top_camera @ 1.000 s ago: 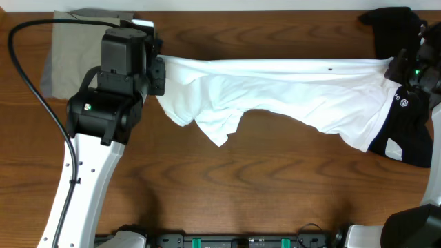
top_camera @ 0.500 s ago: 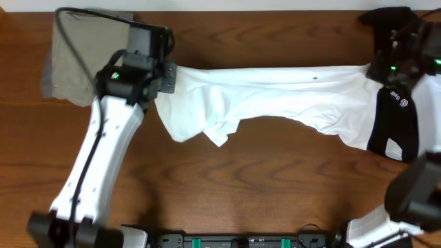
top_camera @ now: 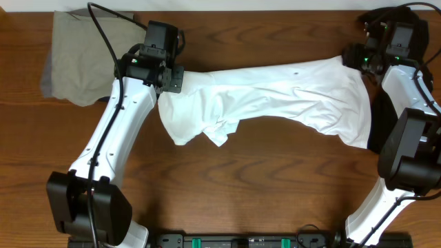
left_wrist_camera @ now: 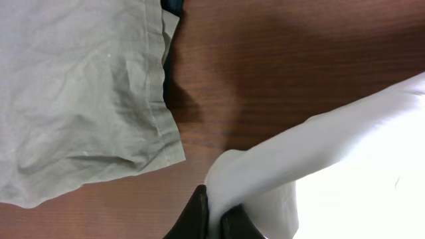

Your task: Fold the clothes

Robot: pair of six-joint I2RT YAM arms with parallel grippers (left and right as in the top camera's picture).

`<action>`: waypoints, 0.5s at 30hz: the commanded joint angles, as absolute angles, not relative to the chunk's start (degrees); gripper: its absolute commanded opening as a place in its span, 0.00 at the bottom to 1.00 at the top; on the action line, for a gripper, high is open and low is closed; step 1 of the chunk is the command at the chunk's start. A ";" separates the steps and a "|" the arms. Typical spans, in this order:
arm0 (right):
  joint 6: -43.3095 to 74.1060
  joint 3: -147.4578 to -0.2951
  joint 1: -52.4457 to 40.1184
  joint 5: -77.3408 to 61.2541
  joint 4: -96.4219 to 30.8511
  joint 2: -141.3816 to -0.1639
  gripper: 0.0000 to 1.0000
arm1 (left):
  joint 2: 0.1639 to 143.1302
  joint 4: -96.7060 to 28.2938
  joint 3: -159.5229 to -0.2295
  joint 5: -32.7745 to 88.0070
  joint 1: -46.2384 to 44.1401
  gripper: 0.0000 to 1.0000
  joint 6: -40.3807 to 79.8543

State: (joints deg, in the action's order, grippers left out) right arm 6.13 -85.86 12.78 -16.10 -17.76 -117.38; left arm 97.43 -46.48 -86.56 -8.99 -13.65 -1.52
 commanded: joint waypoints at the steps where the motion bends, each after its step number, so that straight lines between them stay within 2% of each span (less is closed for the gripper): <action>1: 5.93 -87.68 12.47 -16.53 -21.04 -114.69 0.77 | 97.45 -46.59 -87.22 -9.47 -13.30 0.06 -1.83; 6: 4.60 -87.72 12.45 -16.32 -31.16 -112.55 0.79 | 97.45 -46.59 -87.22 -9.45 -13.30 0.06 -1.83; 11: 1.56 -85.38 12.29 -14.20 -35.22 -113.01 0.66 | 97.45 -46.57 -87.22 -9.45 -13.30 0.06 -1.83; 15: 1.13 -83.57 12.12 -11.38 -34.87 -113.14 0.60 | 97.45 -46.57 -87.22 -9.45 -13.30 0.06 -1.61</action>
State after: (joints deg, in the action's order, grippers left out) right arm 2.61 -85.03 12.86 -14.13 -34.89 -114.24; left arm 97.43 -46.48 -86.56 -8.99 -13.65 -1.50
